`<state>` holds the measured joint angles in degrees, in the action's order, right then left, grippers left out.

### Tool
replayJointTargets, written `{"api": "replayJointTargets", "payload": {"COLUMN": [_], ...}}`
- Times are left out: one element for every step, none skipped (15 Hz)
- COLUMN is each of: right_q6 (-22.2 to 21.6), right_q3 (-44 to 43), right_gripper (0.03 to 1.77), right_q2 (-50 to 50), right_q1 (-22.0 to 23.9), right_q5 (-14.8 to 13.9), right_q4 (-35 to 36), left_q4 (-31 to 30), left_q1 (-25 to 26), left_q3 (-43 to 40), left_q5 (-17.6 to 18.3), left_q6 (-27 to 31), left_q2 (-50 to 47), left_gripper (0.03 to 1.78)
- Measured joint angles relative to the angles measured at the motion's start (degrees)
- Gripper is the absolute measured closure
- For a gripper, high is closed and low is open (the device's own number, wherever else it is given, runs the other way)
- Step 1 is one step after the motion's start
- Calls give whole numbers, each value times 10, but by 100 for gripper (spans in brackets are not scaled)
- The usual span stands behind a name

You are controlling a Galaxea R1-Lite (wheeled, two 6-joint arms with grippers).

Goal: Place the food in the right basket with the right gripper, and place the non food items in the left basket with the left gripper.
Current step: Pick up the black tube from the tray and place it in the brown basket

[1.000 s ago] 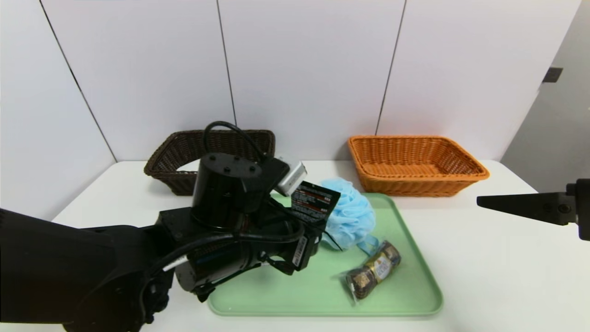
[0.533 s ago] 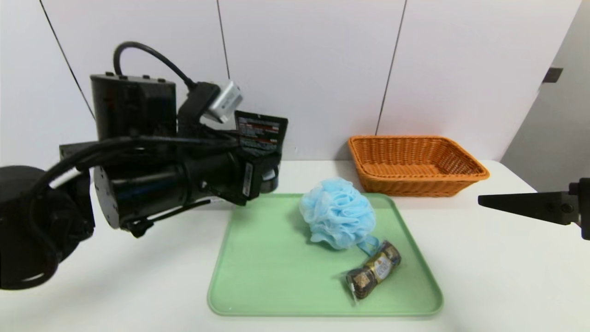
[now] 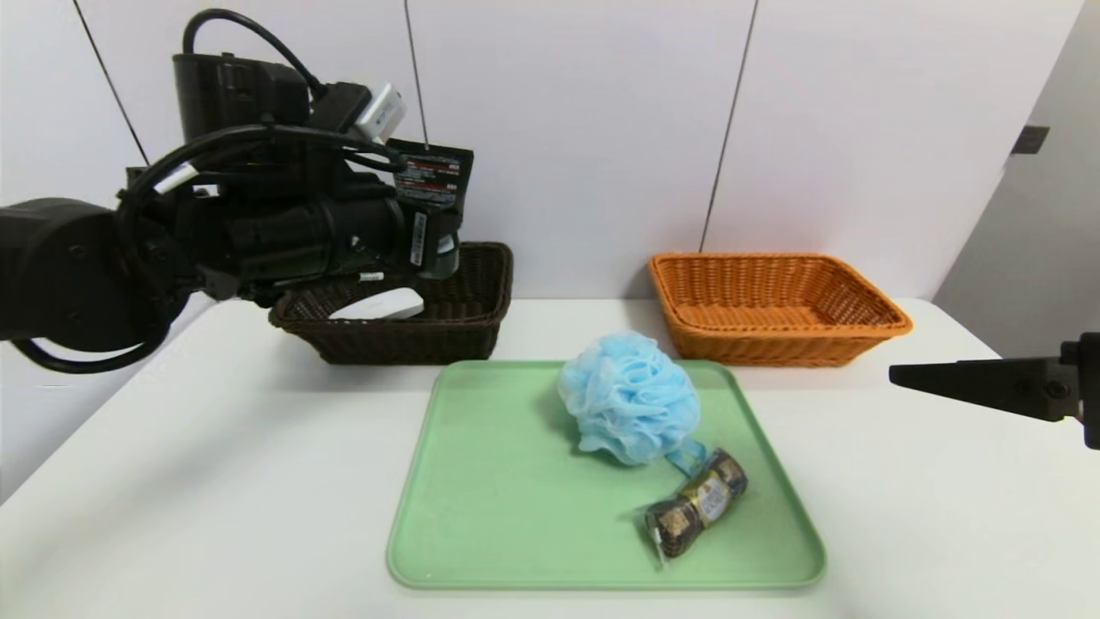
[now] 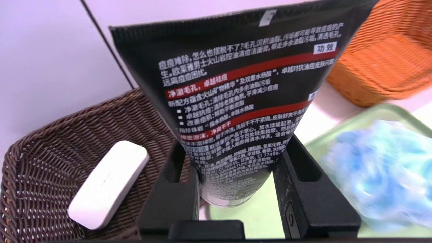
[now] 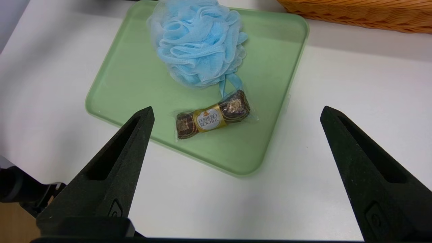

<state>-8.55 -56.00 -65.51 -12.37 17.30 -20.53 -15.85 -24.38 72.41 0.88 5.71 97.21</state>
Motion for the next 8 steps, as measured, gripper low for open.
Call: {"api": "replayJointTargets", "payload": {"right_q6": [0, 0, -1, -2, -2, -2, -2, -2], "right_q3": [0, 1, 2, 3, 5, 7, 8, 9], "right_gripper": [10, 10, 10, 10, 10, 10, 10, 10], "right_q2": [0, 0, 0, 0, 0, 0, 0, 0], "right_q1": [0, 0, 0, 0, 0, 1, 1, 1], "right_q5": [0, 0, 0, -1, -1, -1, -1, -1], "right_q4": [0, 0, 0, 0, 0, 0, 0, 0], "left_q4": [-1, -2, -4, -7, -9, -10, -11, -11], "left_q1": [10, 19, 27, 35, 40, 47, 52, 56], "left_q3": [15, 28, 40, 53, 65, 80, 95, 112], "left_q5": [0, 1, 1, 3, 5, 7, 7, 8], "left_q6": [0, -1, -1, -2, -3, -4, -5, -7], "left_q2": [21, 42, 63, 86, 108, 129, 150, 172], "left_gripper": [118, 118, 118, 118, 119, 119, 119, 119]}}
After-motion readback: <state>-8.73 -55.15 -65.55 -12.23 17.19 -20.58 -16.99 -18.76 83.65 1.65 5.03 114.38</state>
